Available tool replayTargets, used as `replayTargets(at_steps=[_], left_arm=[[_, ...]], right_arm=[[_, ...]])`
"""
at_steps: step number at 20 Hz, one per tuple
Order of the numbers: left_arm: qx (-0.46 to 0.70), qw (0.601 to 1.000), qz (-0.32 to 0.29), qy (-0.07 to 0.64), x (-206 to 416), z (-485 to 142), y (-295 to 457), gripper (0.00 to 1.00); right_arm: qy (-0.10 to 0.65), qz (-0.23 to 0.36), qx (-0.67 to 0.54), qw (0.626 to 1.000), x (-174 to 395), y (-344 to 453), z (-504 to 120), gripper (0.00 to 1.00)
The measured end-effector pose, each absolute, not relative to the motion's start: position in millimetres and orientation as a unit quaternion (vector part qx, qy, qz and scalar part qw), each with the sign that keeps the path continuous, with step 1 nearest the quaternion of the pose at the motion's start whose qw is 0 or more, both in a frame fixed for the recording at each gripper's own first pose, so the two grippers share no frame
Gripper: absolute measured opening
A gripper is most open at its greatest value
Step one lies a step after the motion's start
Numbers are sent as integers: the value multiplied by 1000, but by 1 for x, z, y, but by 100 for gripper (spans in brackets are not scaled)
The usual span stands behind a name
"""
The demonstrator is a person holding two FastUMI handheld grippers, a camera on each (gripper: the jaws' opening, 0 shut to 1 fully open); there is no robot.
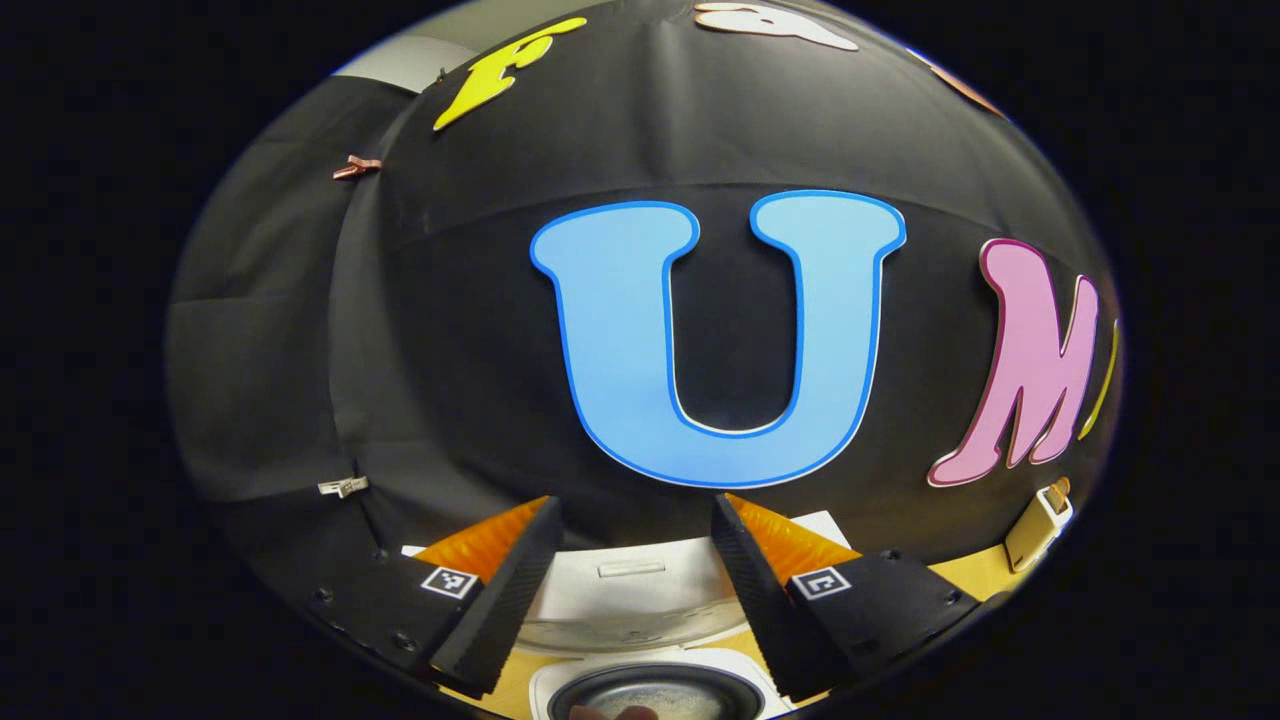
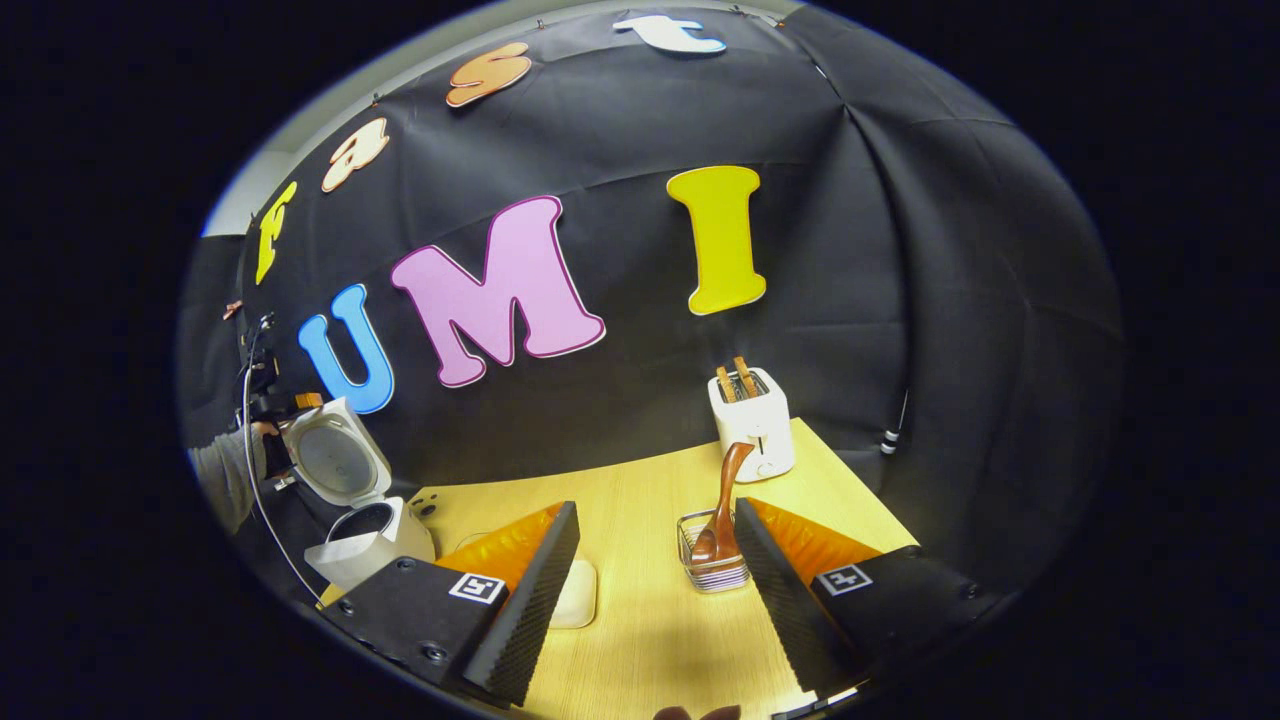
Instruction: Close the left gripper, press the button to open the rice cooker; take a wooden spoon from the chopstick holder with the right hand, scoop a spoonful of rice and pour it into the rice cooker, then put the wooden spoon back into the chopstick holder.
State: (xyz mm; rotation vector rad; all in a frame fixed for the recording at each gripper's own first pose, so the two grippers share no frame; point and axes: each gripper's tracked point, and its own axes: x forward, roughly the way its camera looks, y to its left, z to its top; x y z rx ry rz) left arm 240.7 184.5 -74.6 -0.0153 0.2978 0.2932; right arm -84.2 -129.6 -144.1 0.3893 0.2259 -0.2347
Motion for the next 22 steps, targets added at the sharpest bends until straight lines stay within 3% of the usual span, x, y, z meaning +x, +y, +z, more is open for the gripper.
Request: replayTargets(at_steps=[9, 15, 22], left_arm=[[-29, 970, 134, 199, 152, -94, 142, 99], [-59, 953, 123, 269, 83, -149, 105, 98], [-68, 930, 126, 338, 51, -208, 88, 98]], right_arm=[[115, -79, 194, 971, -50, -119, -147, 96], [121, -42, 195, 972, -17, -113, -148, 96], [126, 5, 193, 973, 9, -93, -149, 96]])
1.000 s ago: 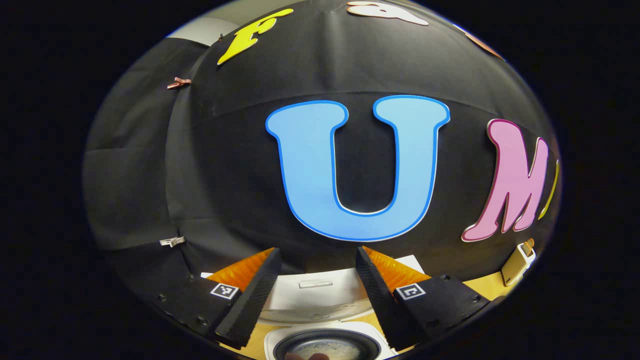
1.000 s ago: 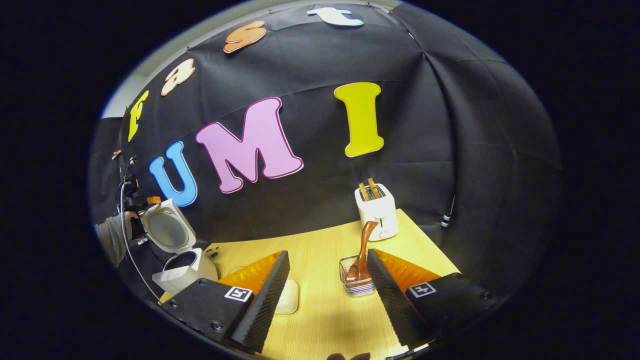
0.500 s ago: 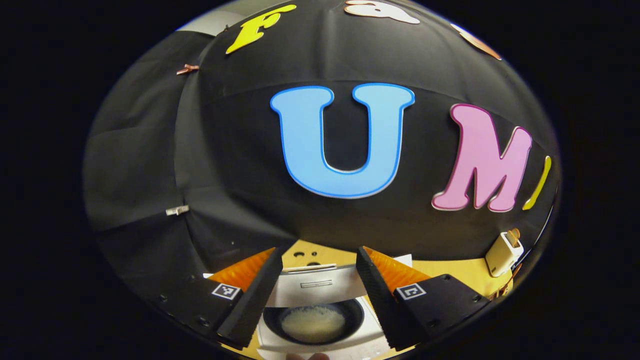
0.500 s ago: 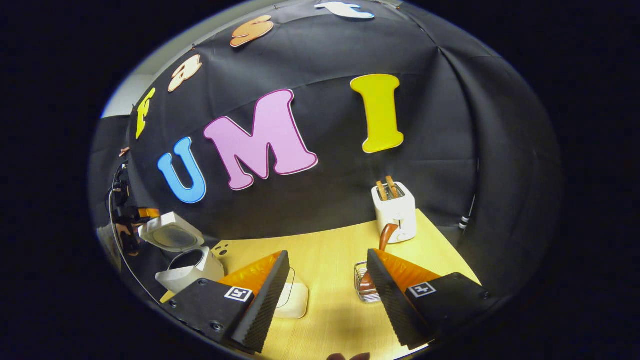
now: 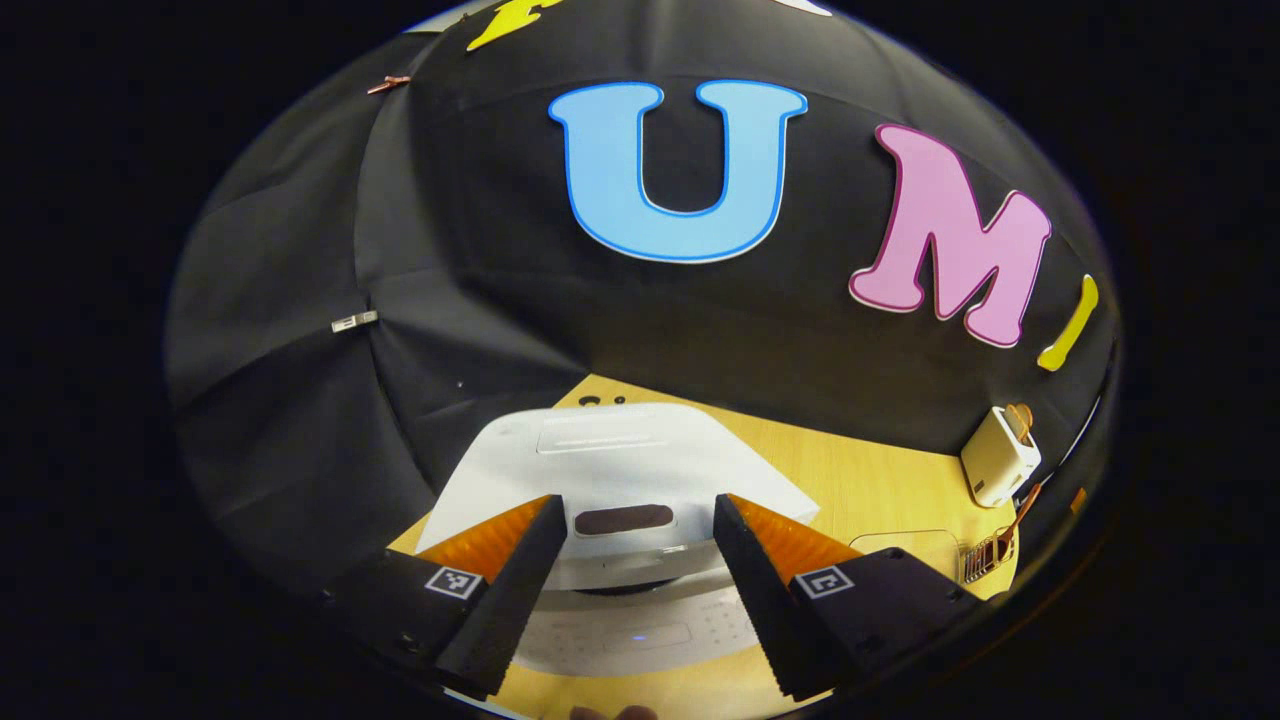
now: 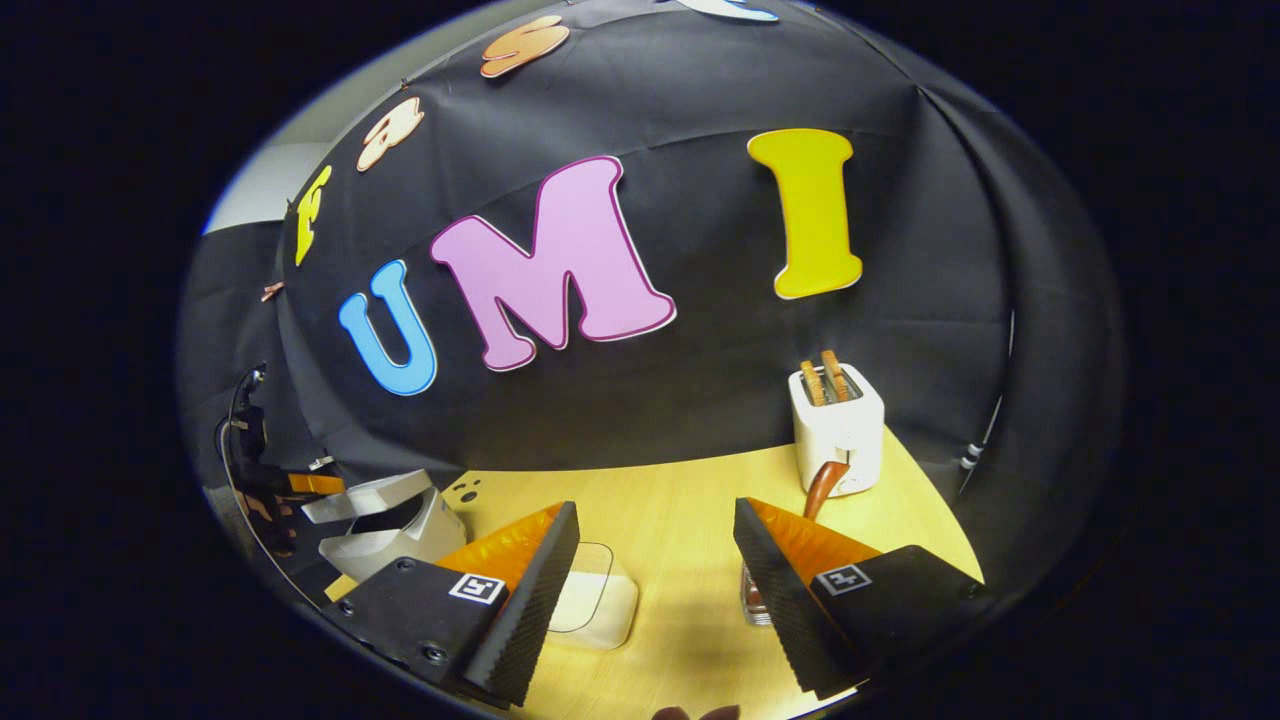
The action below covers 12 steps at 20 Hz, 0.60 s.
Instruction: Close the left gripper, press the button to open the rice cooker; take a wooden spoon from the chopstick holder with the right hand, scoop a spoonful of rice and pour it into the rice cooker, then put the wooden spoon back into the chopstick holder.
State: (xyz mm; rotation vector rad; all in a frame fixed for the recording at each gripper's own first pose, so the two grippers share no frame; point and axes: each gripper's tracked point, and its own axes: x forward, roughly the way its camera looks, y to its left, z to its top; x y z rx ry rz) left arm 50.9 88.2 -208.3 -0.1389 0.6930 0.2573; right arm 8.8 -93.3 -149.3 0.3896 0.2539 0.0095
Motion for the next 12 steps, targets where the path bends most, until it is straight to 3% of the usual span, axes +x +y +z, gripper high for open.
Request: replayTargets(at_steps=[12], left_arm=[[-93, 875, 168, 444, 33, -264, 102, 98]], right_arm=[[159, 166, 134, 964, 67, 29, -155, 97]])
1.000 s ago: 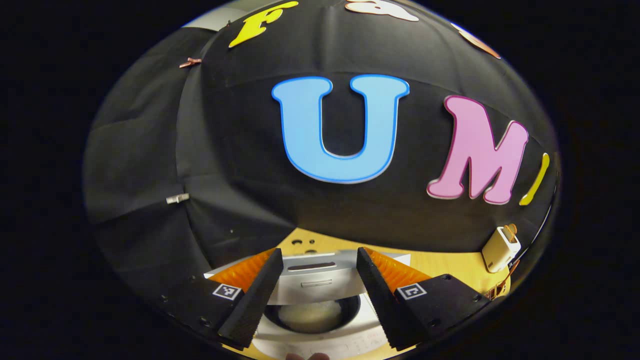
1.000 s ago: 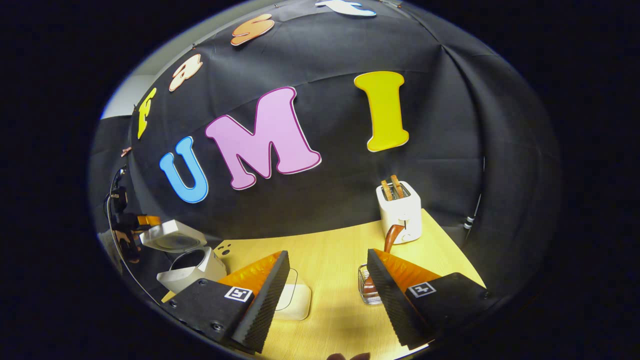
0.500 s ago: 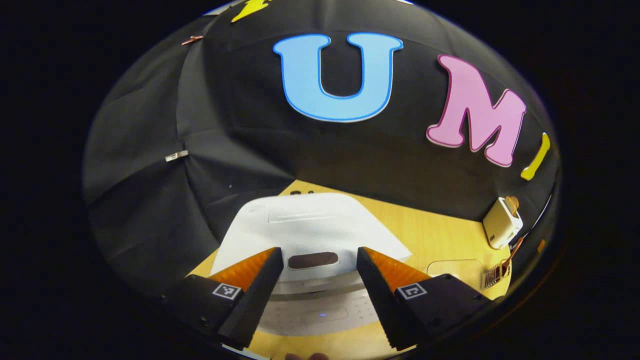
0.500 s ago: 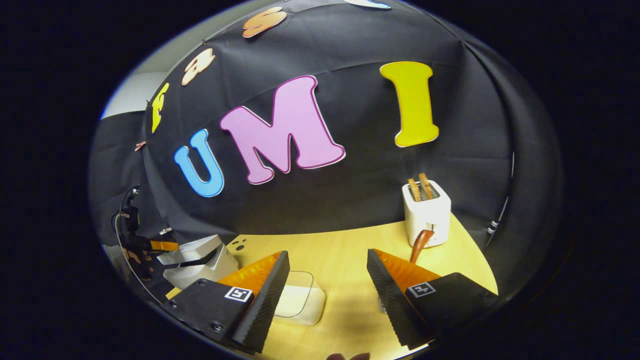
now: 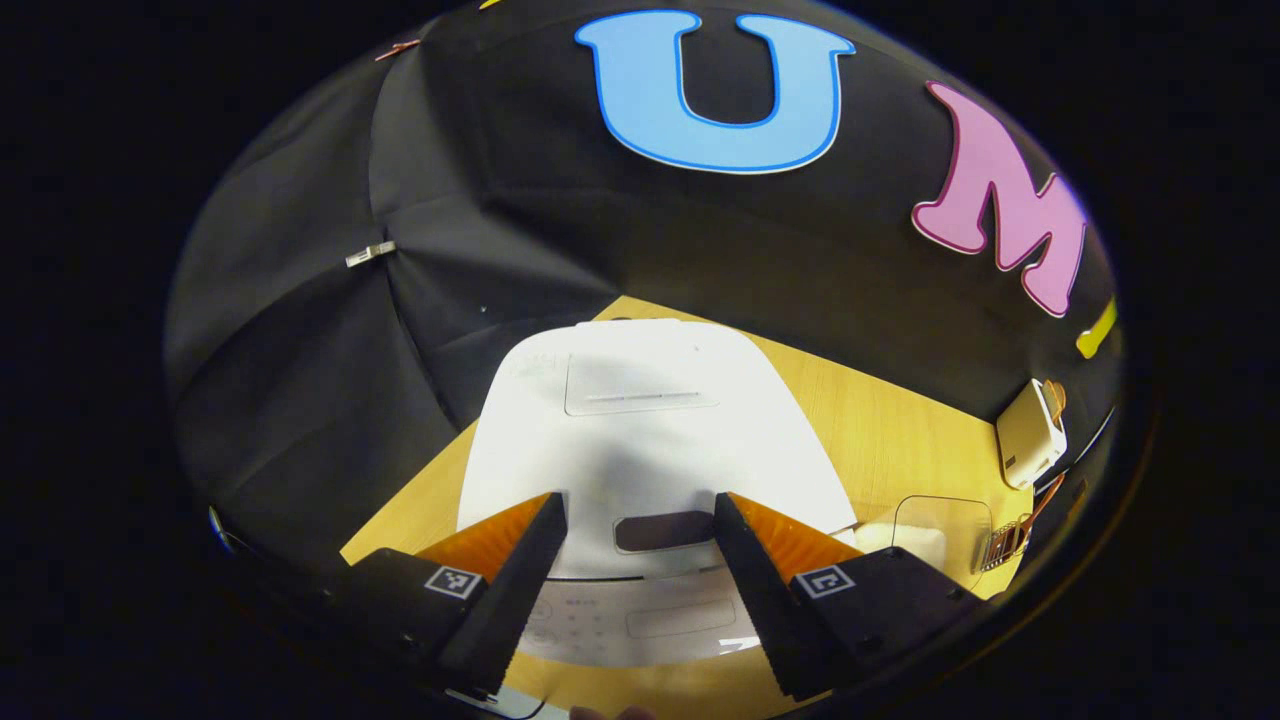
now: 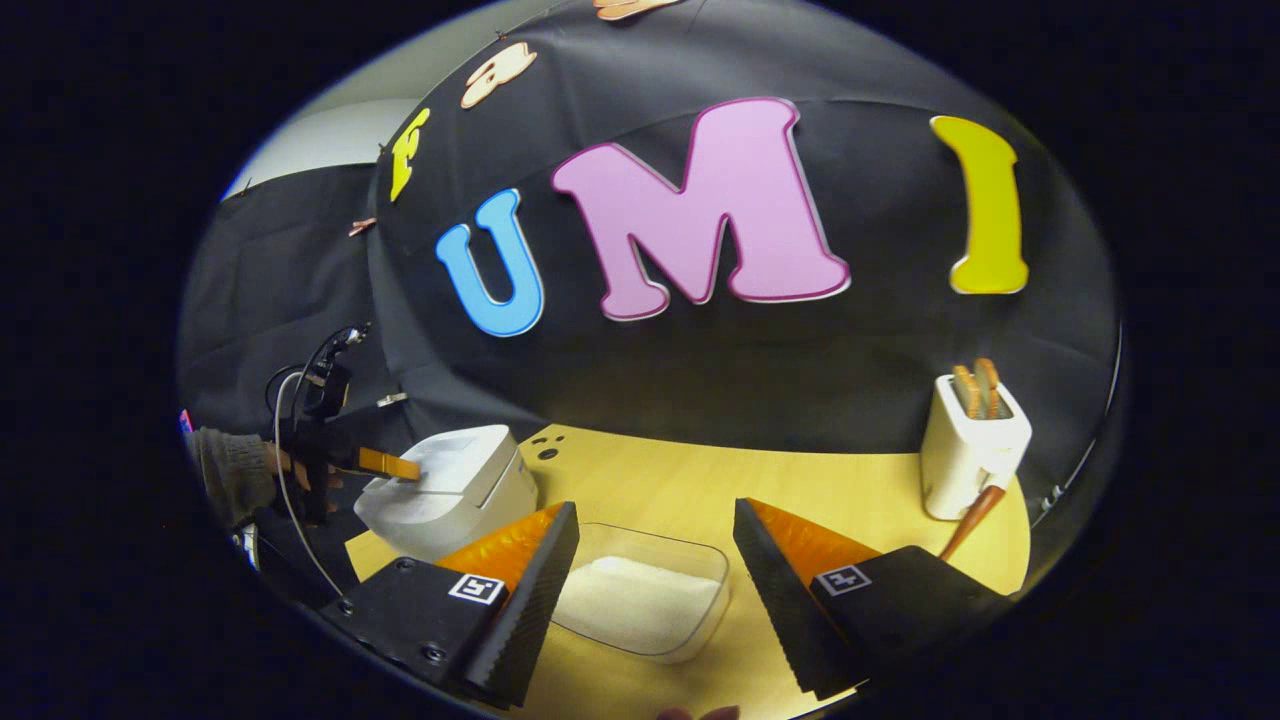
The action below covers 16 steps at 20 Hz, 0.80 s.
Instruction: Close the left gripper, press the button to open the rice cooker; take a wooden spoon from the chopstick holder with the right hand, scoop a spoonful of rice and pour it into the rice cooker, then put the wooden spoon back into the chopstick holder.
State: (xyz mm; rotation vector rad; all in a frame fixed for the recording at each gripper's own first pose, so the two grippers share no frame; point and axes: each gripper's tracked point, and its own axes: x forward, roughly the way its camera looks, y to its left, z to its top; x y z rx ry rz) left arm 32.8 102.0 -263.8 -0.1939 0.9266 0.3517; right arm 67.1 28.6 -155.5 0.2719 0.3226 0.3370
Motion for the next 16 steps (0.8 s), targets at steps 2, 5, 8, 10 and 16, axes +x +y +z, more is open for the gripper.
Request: replayTargets(at_steps=[2, 5, 8, 10, 16], left_arm=[[-84, 870, 175, 454, 33, -265, 111, 100], [-90, 865, 184, 458, 36, -266, 111, 100], [-85, 870, 186, 448, 37, -267, 112, 100], [-84, 869, 184, 450, 37, -268, 113, 100], [-67, 868, 170, 462, 37, -265, 112, 100]], right_arm=[[160, 187, 134, 960, 80, 46, -153, 97], [164, 223, 116, 954, 88, 71, -151, 96], [155, 249, 95, 951, 97, 87, -147, 96], [152, 255, 107, 949, 95, 93, -145, 96], [121, 234, 116, 958, 91, 83, -128, 96]])
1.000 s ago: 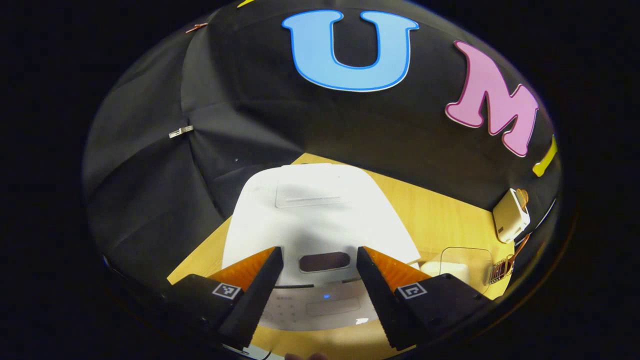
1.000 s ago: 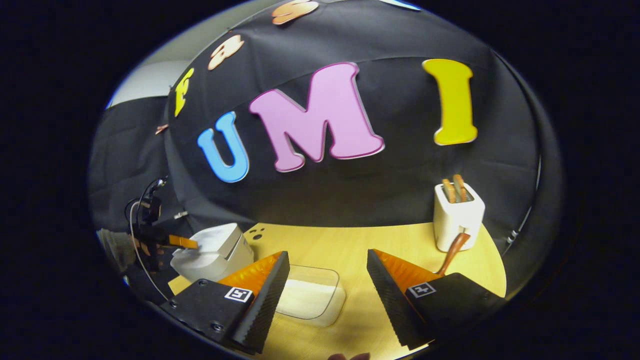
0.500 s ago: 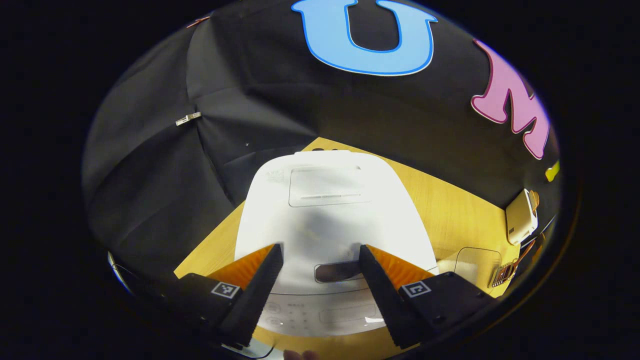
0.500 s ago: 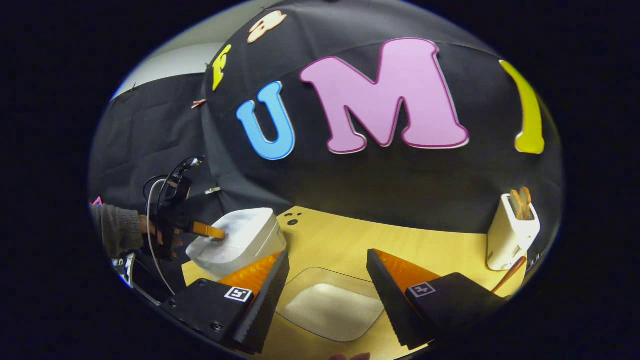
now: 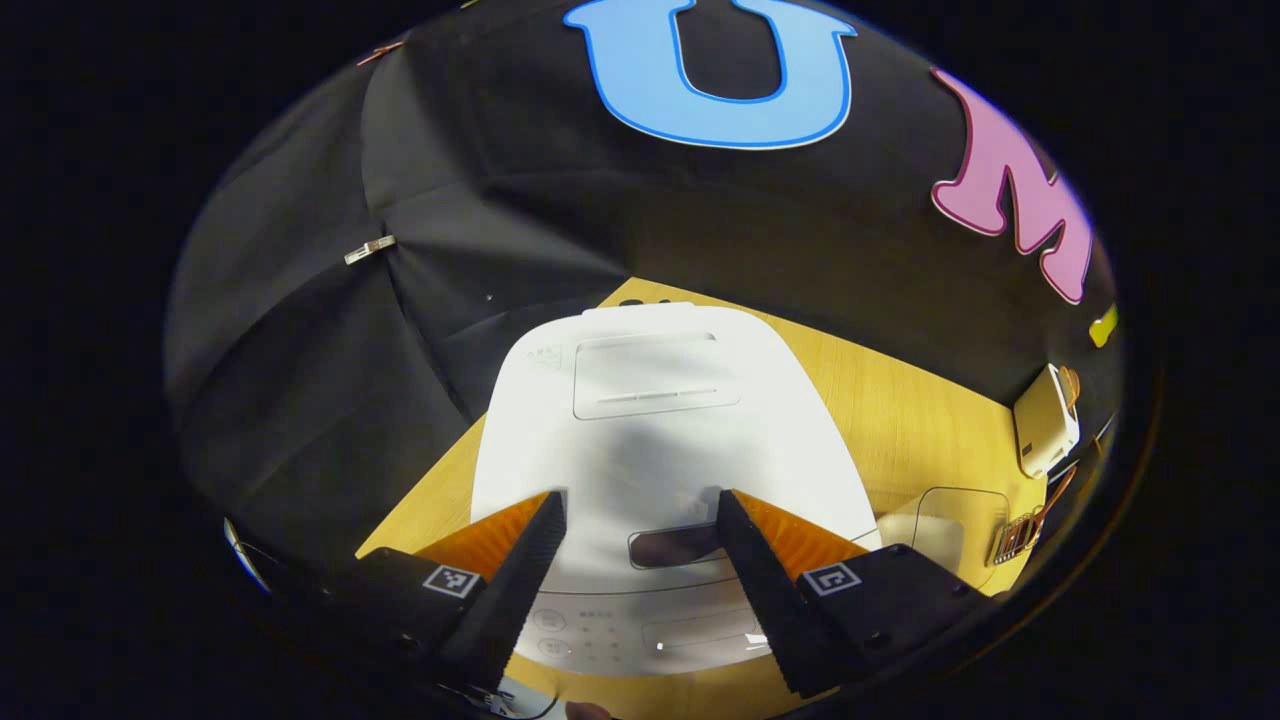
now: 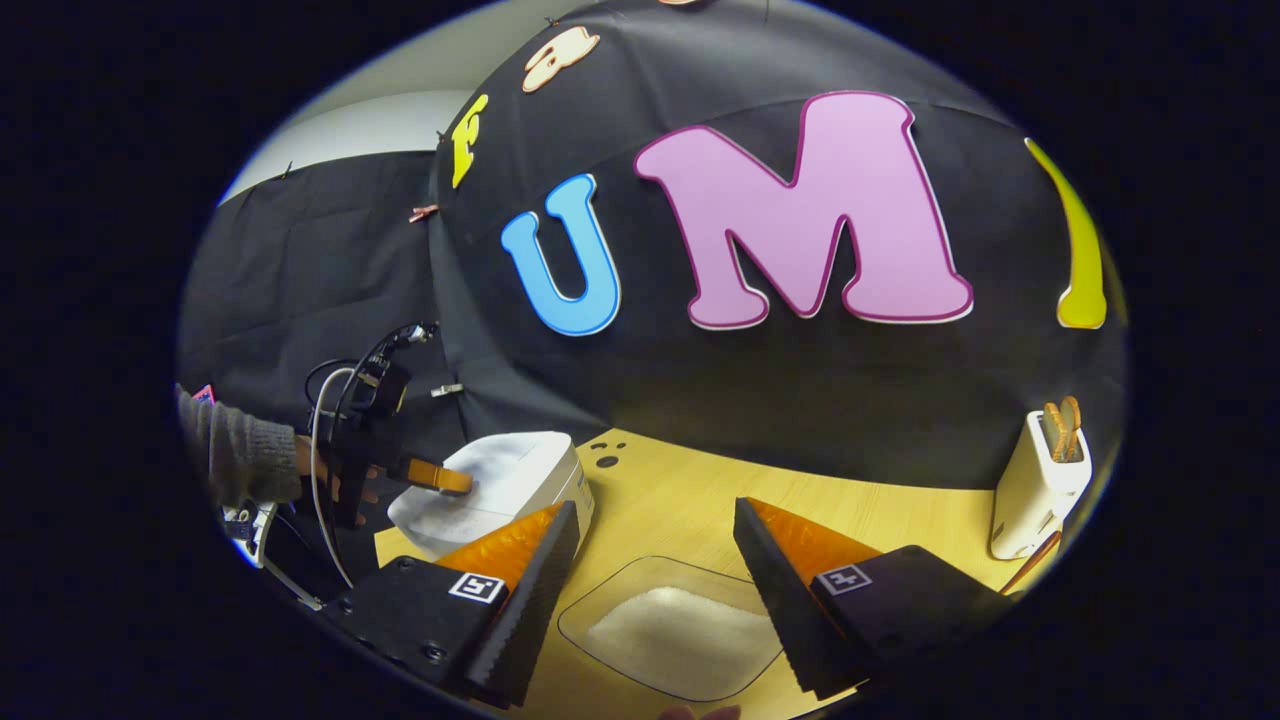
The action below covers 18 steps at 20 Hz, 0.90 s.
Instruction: Close the left gripper, press the button to open the rice cooker; take a wooden spoon from the chopstick holder with the right hand, scoop a spoonful of rice and pour it into the rice cooker, then put the wooden spoon back into the chopstick holder.
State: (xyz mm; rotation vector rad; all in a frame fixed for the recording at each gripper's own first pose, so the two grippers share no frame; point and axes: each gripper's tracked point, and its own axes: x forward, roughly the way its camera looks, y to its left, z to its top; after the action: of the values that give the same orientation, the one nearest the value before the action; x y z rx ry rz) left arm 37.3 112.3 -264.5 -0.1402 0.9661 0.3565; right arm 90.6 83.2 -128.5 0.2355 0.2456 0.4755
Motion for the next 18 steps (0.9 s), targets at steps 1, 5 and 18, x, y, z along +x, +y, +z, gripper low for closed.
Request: replayTargets(at_steps=[1, 5, 18], left_arm=[[-67, 870, 169, 459, 39, -262, 112, 100], [-53, 896, 154, 414, 48, -243, 113, 98], [-29, 848, 94, 520, 37, -269, 108, 100]], right_arm=[[113, 225, 117, 961, 87, 77, -125, 96], [101, 178, 107, 973, 64, 52, -118, 96], [76, 68, 90, 991, 12, -12, -105, 97]])
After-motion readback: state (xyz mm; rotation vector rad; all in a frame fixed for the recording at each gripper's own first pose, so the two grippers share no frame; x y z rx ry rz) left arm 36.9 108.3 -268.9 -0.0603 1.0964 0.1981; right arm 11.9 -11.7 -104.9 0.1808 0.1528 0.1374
